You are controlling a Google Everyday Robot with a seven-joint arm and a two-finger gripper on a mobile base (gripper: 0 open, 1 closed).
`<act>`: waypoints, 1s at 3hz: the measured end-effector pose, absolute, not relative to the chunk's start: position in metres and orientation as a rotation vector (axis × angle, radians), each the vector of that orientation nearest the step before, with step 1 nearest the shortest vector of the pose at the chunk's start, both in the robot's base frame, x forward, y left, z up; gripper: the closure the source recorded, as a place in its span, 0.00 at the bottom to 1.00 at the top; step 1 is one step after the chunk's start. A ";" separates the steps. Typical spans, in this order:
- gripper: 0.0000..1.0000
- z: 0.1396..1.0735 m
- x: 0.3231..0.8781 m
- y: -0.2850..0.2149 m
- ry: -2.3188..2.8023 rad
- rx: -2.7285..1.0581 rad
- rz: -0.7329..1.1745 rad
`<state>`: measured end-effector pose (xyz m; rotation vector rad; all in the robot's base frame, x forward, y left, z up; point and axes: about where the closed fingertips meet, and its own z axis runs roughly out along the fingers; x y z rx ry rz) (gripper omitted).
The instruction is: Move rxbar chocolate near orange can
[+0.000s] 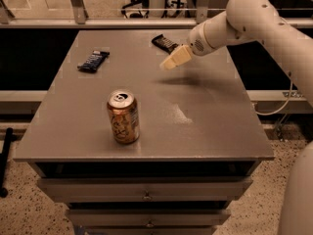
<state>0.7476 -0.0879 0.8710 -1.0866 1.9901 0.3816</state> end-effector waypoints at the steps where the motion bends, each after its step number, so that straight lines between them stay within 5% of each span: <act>1: 0.00 0.871 0.777 -0.076 1.965 -1.003 0.430; 3: 0.00 0.858 0.819 -0.055 2.002 -0.918 0.386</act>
Offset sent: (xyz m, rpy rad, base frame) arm 0.0772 0.0406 -0.0029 0.0875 -0.0267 -0.1375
